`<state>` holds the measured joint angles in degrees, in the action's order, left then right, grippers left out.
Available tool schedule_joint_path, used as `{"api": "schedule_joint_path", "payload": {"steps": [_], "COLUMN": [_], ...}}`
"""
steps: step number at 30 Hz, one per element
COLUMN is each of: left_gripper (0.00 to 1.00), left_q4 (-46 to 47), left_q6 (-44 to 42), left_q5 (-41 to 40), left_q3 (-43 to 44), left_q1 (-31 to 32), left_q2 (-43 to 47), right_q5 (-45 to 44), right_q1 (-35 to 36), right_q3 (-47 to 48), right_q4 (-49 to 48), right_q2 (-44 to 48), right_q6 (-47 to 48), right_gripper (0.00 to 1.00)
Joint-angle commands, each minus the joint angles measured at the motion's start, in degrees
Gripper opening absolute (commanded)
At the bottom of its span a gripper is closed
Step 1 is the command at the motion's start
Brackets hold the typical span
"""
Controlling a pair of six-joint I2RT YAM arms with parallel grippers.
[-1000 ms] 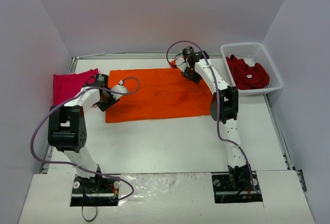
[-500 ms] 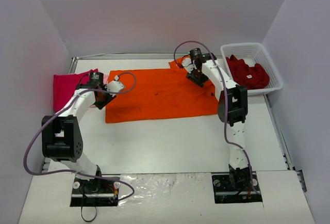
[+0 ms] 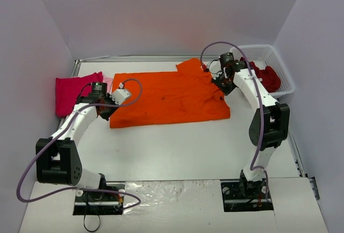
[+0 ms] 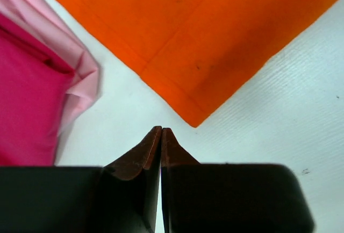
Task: Fold and stack the t-shirts
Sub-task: Fold the flattened tshirt in 1/3 of the way
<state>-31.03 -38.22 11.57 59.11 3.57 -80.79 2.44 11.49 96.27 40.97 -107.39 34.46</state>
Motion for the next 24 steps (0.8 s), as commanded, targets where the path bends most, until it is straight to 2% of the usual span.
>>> {"api": "schedule_joint_path", "payload": {"steps": [1, 5, 11, 24], "left_gripper": [0.02, 0.02, 0.02, 0.03], "left_q4": [0.0, 1.6, 3.8, 7.6], "left_q6": [2.6, 2.9, 4.2, 5.3], "left_q5": [2.3, 3.0, 1.5, -3.2], "left_q3": [-0.7, -1.7, -1.0, 0.0], "left_q1": [0.4, 0.8, 1.8, 3.4], "left_q2": [-0.1, -0.8, -4.1, -7.9], "right_q5": [4.1, 5.6, 6.7, 7.2], "right_q1": [0.6, 0.6, 0.4, -1.0], "right_q3": [-5.2, -10.9, -14.7, -12.6], "right_q4": [2.0, 2.0, 0.8, -0.6], "right_q2": [3.0, 4.0, 0.4, -8.4], "right_q6": [-0.2, 0.3, -0.1, -0.1], "right_gripper": [0.00, 0.00, 0.00, 0.00]}}
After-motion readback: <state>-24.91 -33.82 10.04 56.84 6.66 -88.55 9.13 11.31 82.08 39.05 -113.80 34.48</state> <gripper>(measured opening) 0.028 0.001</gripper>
